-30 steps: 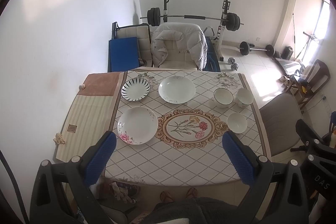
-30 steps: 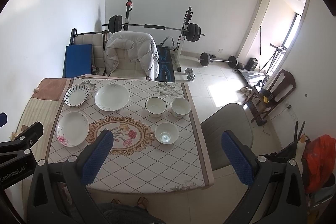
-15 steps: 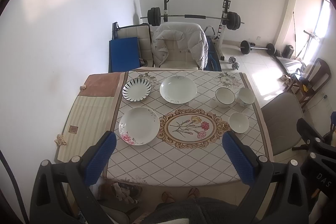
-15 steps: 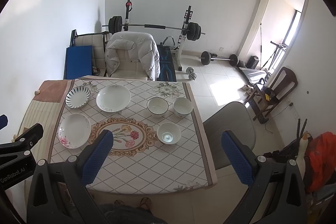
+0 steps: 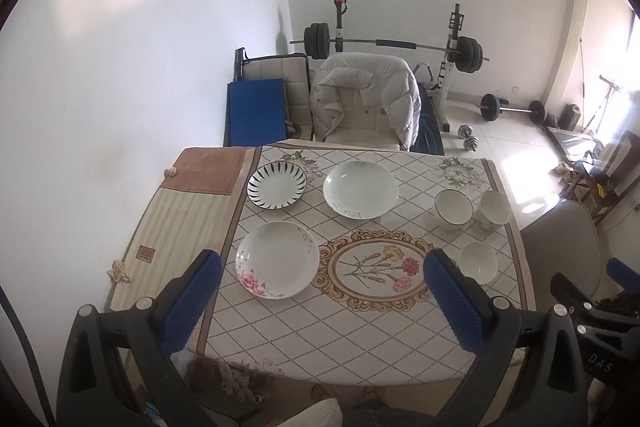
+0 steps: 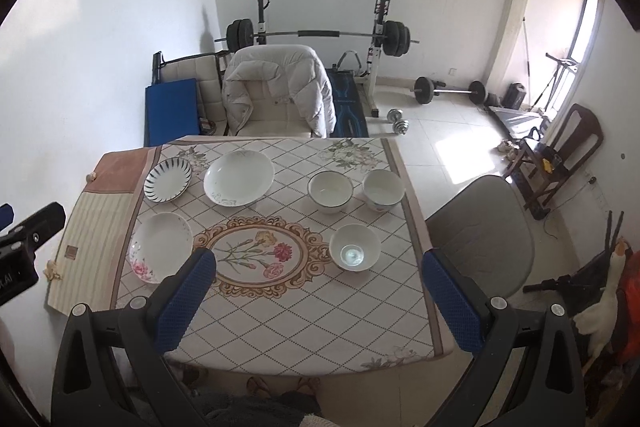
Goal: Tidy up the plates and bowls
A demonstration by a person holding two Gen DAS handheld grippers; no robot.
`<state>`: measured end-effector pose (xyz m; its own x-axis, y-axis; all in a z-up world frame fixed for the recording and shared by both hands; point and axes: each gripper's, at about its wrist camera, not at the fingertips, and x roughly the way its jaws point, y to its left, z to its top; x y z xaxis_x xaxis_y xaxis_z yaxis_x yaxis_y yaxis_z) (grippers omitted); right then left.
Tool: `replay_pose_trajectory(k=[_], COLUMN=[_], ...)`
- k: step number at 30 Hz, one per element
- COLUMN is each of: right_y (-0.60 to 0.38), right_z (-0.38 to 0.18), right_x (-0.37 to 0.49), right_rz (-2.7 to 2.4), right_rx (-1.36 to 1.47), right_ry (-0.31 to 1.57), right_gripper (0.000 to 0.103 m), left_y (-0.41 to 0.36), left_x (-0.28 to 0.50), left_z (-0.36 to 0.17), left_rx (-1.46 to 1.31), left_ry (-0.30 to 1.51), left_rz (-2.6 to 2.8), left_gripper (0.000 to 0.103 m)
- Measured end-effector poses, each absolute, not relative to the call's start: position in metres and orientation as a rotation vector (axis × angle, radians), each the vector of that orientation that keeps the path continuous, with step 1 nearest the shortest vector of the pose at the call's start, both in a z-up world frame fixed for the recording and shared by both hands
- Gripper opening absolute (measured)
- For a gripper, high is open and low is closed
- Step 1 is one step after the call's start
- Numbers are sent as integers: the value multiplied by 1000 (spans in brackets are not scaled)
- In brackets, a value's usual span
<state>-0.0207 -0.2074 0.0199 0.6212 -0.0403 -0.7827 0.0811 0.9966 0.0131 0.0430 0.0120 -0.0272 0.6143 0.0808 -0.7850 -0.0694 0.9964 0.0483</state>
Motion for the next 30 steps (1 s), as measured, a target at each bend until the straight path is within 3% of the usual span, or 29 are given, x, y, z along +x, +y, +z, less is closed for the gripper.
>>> replay_pose_trajectory(k=[9,18,20,26,28,30], right_y=[-160,-39,-21,22,30,37], right_z=[-131,-269,-292,-351,-368,-384], right_x=[85,186,206,260,272,281], right_rz=[367,402,375,278,254,245], right_rx=[287,346,369,341,339,343], right_ry=[1196,1444,1484,1569,1596,1622], right_gripper=[103,103,103,103,98,90], left_y=[116,212,229,268,272,274], left_x=[88,183,206,265,277,287], left_z=[-151,-263,-286,-350,-371,-393], left_rx=[-137,-268,-271,-277,-271,-252], left_ry=[1257,1342,1375,1462,1494,1538], left_rz=[231,171,151,42,11,-16], left_gripper=[103,102,96,90,88,79])
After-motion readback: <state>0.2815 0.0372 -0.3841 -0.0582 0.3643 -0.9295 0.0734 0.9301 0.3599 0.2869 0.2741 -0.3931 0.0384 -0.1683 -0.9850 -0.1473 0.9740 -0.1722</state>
